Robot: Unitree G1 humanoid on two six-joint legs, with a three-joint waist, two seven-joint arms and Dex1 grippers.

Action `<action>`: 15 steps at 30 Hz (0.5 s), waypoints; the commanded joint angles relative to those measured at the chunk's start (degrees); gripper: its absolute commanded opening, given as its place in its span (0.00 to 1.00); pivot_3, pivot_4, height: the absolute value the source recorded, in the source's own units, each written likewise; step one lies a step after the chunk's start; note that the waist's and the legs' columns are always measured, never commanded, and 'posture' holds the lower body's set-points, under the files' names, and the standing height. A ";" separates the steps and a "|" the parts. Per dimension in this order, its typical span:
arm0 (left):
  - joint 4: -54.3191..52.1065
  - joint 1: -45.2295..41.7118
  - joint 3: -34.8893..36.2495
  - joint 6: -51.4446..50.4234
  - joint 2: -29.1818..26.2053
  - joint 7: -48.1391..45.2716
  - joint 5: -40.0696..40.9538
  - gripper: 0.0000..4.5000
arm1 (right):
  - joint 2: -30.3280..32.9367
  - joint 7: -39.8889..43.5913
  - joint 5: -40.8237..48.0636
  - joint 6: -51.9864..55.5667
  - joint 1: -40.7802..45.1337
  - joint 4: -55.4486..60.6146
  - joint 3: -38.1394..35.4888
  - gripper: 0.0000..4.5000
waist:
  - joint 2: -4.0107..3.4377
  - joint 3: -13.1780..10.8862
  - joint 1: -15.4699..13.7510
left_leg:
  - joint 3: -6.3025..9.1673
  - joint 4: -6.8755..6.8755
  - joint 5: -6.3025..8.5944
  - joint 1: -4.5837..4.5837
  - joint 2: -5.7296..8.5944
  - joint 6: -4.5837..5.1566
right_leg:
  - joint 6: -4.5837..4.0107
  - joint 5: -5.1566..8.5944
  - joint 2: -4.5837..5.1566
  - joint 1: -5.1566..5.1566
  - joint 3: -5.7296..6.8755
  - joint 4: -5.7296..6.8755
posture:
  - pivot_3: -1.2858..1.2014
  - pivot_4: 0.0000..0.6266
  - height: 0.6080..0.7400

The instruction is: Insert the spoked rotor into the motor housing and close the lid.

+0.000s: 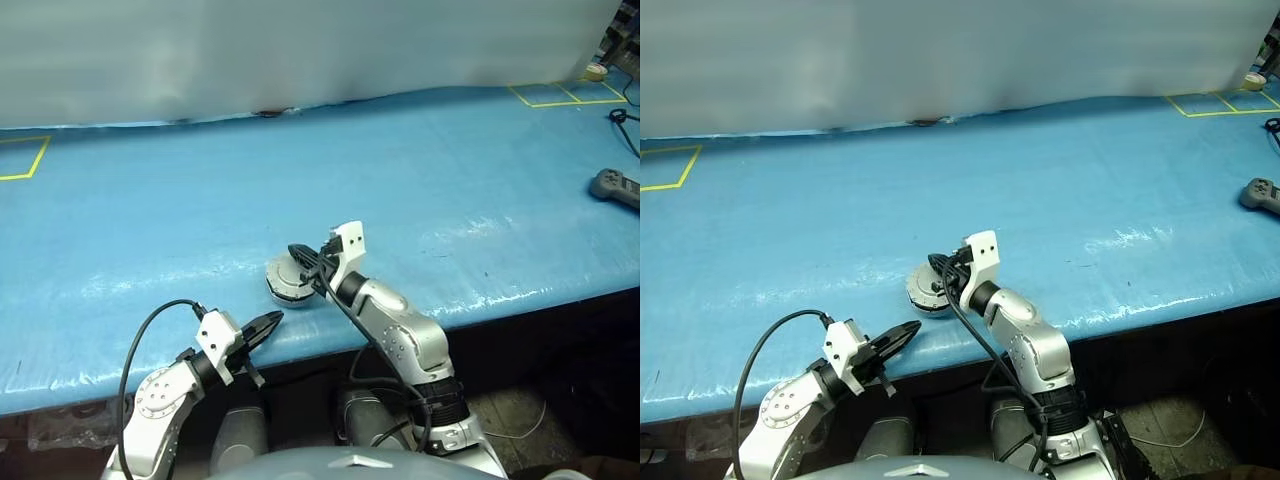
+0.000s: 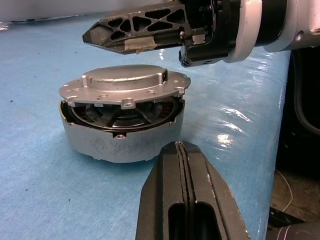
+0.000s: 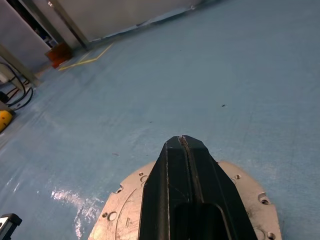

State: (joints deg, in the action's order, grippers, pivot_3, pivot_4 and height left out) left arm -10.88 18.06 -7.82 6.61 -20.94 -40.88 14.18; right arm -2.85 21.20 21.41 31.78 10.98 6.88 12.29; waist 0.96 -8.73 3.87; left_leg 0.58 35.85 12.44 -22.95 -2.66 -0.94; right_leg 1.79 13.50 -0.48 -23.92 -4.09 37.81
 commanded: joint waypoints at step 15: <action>-2.08 -0.17 0.26 0.44 0.02 0.31 0.49 0.00 | -2.70 -2.06 -0.10 -4.23 -2.48 -2.18 2.34 0.00 | 0.01 0.02 -0.02 | 0.00 0.01 0.00 0.04 0.00 0.00 | 0.00 0.00 0.01 0.04 0.00 0.01 | 0.52 0.24 1.00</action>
State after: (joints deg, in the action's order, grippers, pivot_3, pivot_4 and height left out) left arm -10.88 18.01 -7.81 6.61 -20.84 -40.60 14.16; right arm -2.82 20.20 21.78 27.97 10.00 3.66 13.62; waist 0.98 -8.71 3.85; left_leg 0.59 35.86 12.44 -22.91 -2.66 -0.94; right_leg 1.78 13.50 -0.47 -23.88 -4.09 37.82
